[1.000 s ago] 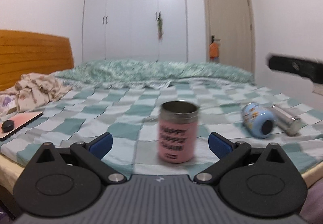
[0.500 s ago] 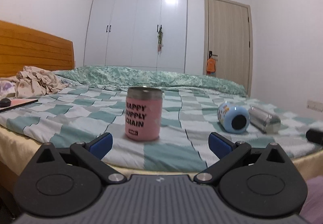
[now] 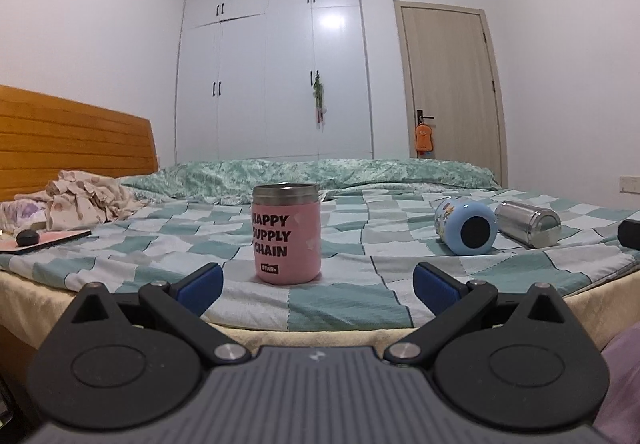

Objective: Flip cup upright

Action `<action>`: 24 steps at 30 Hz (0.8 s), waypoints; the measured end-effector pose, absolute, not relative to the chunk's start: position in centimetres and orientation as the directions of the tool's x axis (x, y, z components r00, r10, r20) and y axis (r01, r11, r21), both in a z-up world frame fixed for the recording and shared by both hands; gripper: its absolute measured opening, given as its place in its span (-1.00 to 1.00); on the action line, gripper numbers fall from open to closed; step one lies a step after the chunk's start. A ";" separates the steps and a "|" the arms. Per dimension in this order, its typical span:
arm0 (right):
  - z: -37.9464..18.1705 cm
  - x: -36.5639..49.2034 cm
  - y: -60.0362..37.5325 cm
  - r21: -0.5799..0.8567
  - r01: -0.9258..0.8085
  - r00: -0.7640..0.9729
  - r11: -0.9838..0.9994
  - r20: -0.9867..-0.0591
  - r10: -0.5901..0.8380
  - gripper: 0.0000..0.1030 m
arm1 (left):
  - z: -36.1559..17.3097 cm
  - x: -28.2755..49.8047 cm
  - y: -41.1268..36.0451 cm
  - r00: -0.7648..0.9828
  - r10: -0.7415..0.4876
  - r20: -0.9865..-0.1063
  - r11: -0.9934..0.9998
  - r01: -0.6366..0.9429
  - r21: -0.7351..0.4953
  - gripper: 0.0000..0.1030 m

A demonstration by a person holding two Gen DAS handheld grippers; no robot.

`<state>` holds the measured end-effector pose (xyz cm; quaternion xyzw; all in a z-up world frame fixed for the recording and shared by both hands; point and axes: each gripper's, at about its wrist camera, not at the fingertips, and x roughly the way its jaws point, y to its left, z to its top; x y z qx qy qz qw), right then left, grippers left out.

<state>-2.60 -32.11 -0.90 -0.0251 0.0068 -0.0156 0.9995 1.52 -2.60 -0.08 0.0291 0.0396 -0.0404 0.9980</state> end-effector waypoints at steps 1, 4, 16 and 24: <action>-0.9 -2.6 -32.1 -0.049 0.033 0.999 0.998 -0.011 -0.034 1.00 | -0.1 1.4 -2.6 0.994 -0.078 -0.078 0.995 0.083 0.056 1.00; -0.7 -2.7 -32.1 -0.051 0.036 0.999 0.998 -0.012 -0.036 1.00 | -0.2 1.3 -2.5 0.994 -0.077 -0.076 0.995 0.081 0.050 1.00; -0.8 -2.6 -32.1 -0.049 0.035 0.999 0.998 -0.013 -0.036 1.00 | -0.2 1.4 -2.4 0.994 -0.075 -0.076 0.996 0.079 0.045 1.00; -0.8 -2.6 -32.1 -0.050 0.035 0.999 0.998 -0.014 -0.036 1.00 | -0.2 1.4 -2.3 0.994 -0.075 -0.076 0.996 0.079 0.044 1.00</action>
